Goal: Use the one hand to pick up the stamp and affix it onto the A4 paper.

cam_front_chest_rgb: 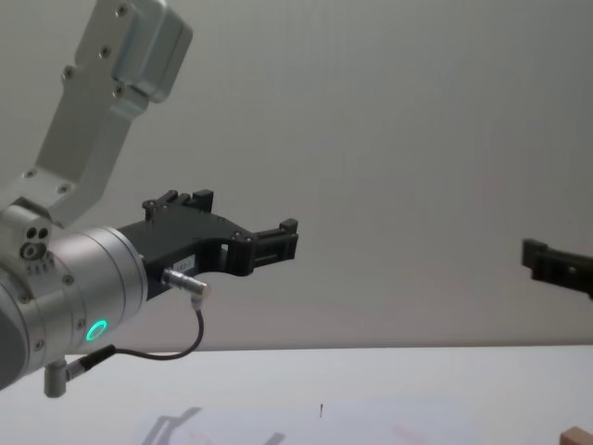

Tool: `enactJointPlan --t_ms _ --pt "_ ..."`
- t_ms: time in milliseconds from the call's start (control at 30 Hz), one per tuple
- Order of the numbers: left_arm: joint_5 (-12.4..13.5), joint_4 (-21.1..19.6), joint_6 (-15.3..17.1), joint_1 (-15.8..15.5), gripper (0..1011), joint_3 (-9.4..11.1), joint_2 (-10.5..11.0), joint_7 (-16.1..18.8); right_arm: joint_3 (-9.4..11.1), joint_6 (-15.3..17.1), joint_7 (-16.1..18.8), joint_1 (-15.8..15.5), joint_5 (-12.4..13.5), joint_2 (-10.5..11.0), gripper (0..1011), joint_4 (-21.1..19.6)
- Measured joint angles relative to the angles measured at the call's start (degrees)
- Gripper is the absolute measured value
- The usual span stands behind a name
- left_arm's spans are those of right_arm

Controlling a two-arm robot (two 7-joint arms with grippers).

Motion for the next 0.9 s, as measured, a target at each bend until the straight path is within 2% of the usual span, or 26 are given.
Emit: enactJointPlan --t_ms 267,467,667,900 --pt "0.0 0.0 0.0 0.0 1001 0.0 0.0 0.0 1.1 2.5 -3.0 -4.7 1.6 2.6 1001 -3.2" --pt "0.0 0.0 0.0 0.0 1001 0.0 0.0 0.0 1.8 5.1 -3.8 -7.6 3.0 4.4 1001 -4.8" --pt "0.0 0.0 0.0 0.0 1001 0.0 0.0 0.0 2.0 7.7 -2.9 -8.7 3.5 5.3 1001 -4.9" --pt "0.0 0.0 0.0 0.0 1001 0.0 0.0 0.0 1.7 11.7 0.0 -8.1 2.9 5.5 1001 -3.4"
